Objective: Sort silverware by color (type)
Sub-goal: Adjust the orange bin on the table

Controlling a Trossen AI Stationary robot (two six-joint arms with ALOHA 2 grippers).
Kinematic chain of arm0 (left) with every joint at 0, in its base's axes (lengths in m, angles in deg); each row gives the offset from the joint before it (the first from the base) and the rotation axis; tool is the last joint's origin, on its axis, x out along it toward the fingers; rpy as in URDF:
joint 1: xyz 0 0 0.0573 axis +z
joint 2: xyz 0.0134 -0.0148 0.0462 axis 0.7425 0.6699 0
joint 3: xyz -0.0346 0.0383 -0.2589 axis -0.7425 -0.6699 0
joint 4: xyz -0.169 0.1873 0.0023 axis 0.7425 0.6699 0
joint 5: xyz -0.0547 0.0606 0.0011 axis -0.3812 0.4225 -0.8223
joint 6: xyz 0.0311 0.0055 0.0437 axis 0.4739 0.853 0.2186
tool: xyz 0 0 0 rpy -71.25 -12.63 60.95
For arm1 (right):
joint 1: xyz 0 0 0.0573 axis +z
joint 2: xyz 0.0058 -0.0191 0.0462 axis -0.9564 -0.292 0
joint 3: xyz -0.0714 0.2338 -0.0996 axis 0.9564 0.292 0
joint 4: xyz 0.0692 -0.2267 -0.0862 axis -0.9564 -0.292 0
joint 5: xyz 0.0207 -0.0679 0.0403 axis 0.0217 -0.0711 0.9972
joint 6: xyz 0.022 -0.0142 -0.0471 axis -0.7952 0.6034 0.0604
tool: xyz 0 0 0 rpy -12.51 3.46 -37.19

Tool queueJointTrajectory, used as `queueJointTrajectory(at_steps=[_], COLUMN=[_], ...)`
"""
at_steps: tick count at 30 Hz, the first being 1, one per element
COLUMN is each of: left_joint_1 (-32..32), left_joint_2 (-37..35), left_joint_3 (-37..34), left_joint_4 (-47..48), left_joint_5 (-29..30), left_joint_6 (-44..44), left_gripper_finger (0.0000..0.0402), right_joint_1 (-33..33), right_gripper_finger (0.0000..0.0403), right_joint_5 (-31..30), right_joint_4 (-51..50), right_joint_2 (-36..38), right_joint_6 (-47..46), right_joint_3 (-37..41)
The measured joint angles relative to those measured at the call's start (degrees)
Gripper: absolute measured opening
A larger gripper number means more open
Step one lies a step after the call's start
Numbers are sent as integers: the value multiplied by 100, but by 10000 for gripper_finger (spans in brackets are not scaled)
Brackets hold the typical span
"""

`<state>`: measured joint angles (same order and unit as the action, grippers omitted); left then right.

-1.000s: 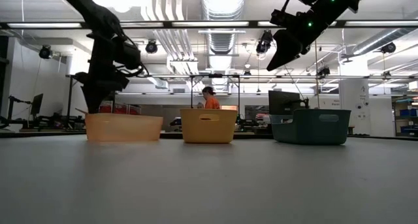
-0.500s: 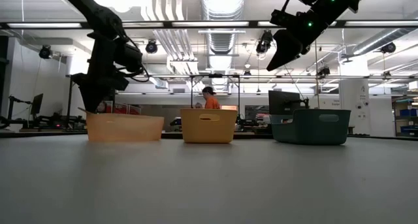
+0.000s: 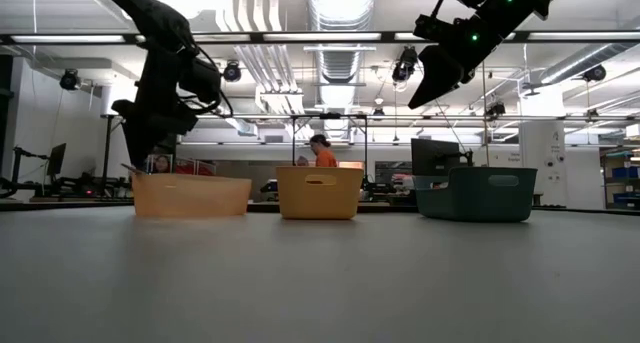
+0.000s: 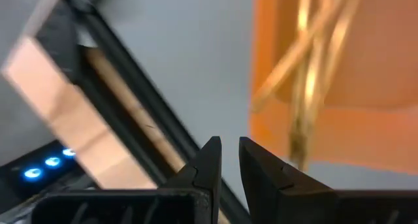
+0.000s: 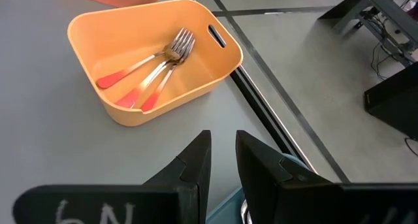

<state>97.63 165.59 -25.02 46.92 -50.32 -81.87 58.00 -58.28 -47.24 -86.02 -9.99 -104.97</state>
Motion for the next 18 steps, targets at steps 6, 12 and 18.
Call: queueJointTrajectory(at_steps=[6,12,18], left_joint_1=[31,22,17], left_joint_2=[35,209,281], left_joint_3=[-81,-213,-338], left_joint_4=[-332,-445,-469], left_joint_5=[478,448,202], left_joint_6=[-172,-250,-323], left_gripper_finger=[37,37,37], right_joint_1=[-1,0,-2], right_gripper_finger=[63,63,63], right_joint_5=[0,0,-2], right_joint_4=[-1,-2,-2], right_joint_2=[0,0,0], right_joint_6=[-4,-2,0], right_joint_3=[0,0,0])
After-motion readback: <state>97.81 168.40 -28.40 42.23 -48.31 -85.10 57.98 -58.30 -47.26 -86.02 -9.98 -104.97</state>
